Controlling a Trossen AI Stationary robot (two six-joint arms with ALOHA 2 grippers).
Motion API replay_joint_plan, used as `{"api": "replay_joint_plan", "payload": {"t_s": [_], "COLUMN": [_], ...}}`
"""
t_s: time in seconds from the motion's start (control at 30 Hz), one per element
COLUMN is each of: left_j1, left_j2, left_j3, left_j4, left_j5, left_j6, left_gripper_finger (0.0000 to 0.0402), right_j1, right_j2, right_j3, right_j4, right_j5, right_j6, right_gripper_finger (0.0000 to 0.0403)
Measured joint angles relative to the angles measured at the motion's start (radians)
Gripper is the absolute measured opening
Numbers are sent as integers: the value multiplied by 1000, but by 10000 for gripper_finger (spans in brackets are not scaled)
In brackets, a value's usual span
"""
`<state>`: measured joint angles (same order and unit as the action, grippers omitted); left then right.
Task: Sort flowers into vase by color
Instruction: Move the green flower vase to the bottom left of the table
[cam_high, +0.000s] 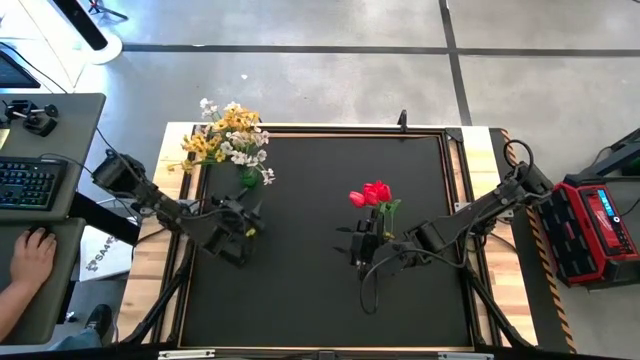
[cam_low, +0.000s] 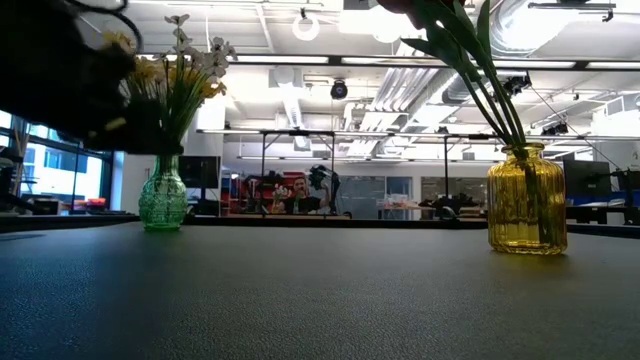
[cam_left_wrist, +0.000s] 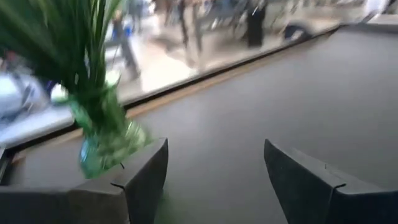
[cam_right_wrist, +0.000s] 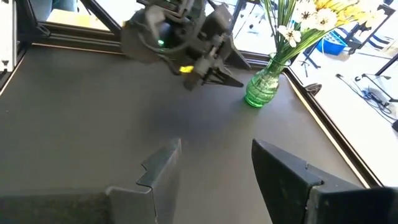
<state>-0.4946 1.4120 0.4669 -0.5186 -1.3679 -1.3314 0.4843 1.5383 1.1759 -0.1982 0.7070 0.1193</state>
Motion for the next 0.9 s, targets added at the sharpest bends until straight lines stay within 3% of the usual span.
{"api": "replay_joint_plan", "payload": {"t_s": [0.2, 0.33, 0.57, 0.73, 0.9], "left_j1": [106, 104, -9, -109, -77], "left_j2": [-1, -14, -21, -21, -21], "left_j3": [0, 9, 87, 84, 41], "left_j4": [-81, -197, -511, -538, -541], "left_j5": [191, 229, 156, 28, 17], "left_j6": [-15, -120, -227, -181, -301], "left_gripper_finger": [251, 248, 241, 227, 214], "right_j1": [0, 0, 0, 0, 1], "right_j2": [0, 0, 0, 0, 0], "right_j3": [0, 0, 0, 0, 0], "right_j4": [0, 0, 0, 0, 0], "right_j5": [0, 0, 0, 0, 0], "right_j6": [4, 4, 20, 22, 22], "right_gripper_finger": [181, 181, 181, 181, 181]}}
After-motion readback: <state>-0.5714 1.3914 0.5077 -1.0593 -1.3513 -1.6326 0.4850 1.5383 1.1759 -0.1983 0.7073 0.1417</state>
